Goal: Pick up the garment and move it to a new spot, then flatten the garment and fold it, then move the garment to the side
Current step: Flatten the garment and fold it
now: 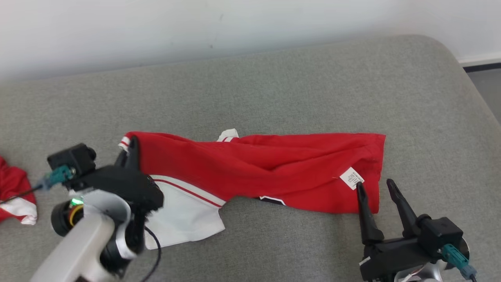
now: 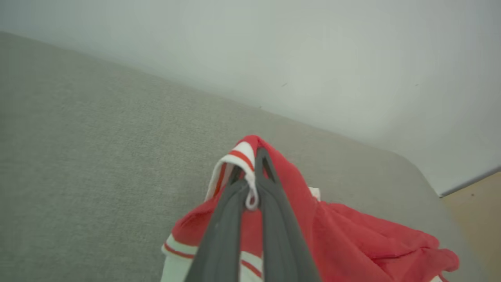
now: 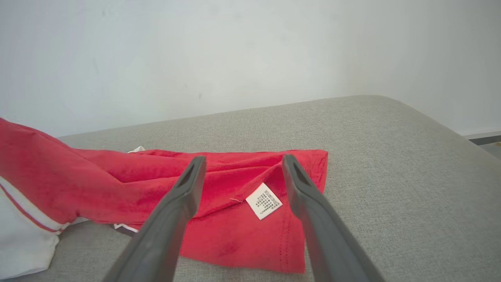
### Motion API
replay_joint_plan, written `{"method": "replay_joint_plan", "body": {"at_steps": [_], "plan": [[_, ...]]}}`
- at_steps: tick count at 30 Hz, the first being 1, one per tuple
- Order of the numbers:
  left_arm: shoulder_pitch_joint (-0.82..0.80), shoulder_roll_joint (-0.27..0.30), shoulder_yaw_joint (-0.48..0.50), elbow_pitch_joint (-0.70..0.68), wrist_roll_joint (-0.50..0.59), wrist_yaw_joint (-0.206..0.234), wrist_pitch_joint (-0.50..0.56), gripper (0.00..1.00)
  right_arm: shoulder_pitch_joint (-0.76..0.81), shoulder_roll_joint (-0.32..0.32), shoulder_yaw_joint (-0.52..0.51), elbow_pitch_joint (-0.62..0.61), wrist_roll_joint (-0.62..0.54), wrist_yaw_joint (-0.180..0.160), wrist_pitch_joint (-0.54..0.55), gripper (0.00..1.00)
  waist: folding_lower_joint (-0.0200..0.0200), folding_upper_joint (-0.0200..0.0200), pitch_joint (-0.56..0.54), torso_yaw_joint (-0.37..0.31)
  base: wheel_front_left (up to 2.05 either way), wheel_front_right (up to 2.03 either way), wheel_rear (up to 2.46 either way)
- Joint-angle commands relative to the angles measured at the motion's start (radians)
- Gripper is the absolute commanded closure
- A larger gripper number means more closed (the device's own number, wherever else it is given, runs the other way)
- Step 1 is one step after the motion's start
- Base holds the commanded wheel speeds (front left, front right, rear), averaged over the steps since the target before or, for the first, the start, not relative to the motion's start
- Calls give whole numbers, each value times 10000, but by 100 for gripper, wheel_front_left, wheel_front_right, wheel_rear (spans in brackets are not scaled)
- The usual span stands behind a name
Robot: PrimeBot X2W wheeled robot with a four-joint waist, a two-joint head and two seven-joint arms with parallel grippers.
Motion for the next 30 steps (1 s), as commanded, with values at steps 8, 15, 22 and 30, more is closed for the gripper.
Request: {"method": "replay_joint_plan", "body": {"at_steps": [8, 15, 22, 30], "plan": [[-2090, -764, -18, 4227, 521, -929, -778, 0, -473, 22, 306, -35, -63, 13, -12, 0, -1, 1, 592, -584, 0, 0, 0], [-2259, -748, -58, 4947, 952, -1626, -1744, 0, -454, 22, -88, -405, -386, 13, 299, 0, -1, 1, 421, -153, 0, 0, 0], [-749, 43, -283, 3179, 2125, -1699, -2115, 0, -353, -43, -223, -759, -804, 13, 1866, 0, -1, 1, -18, 369, 0, 0, 0], [2027, 1200, -1028, 111, 3327, -1351, -2132, 0, -492, -156, -823, -1158, -921, 13, 4641, 0, -1, 1, -410, 630, 0, 0, 0]]}}
